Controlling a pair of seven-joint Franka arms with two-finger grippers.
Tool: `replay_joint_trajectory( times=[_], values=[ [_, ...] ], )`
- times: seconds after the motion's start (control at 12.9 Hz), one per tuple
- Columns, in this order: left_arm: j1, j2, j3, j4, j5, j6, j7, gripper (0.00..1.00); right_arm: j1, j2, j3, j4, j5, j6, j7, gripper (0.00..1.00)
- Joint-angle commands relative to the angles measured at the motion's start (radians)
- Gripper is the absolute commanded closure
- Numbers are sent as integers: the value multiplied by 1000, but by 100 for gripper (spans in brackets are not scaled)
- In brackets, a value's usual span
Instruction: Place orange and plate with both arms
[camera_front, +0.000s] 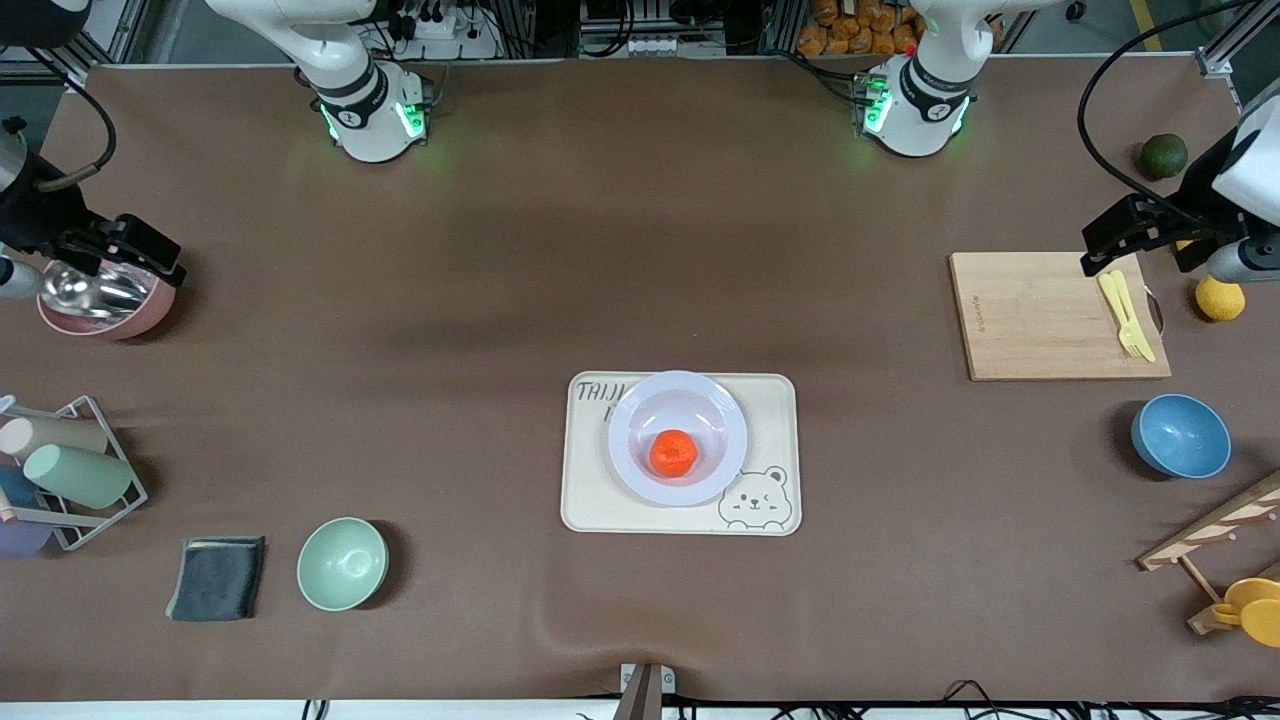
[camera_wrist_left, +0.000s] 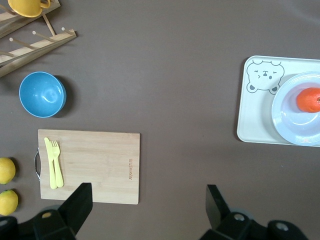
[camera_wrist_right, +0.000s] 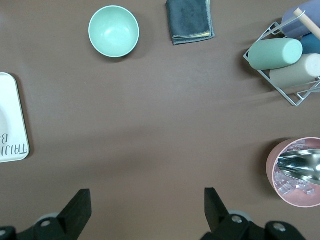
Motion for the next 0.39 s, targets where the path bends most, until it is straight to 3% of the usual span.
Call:
replay_joint_trajectory(
  times=[0.0, 0.31],
  values=[
    [-1, -6, -2, 5, 0, 0, 18, 0, 6, 14, 3, 21, -20, -16, -8, 0],
    [-2, -5, -4, 10, 0, -1, 16, 0, 11, 29, 3, 26, -20, -17, -8, 0]
  ],
)
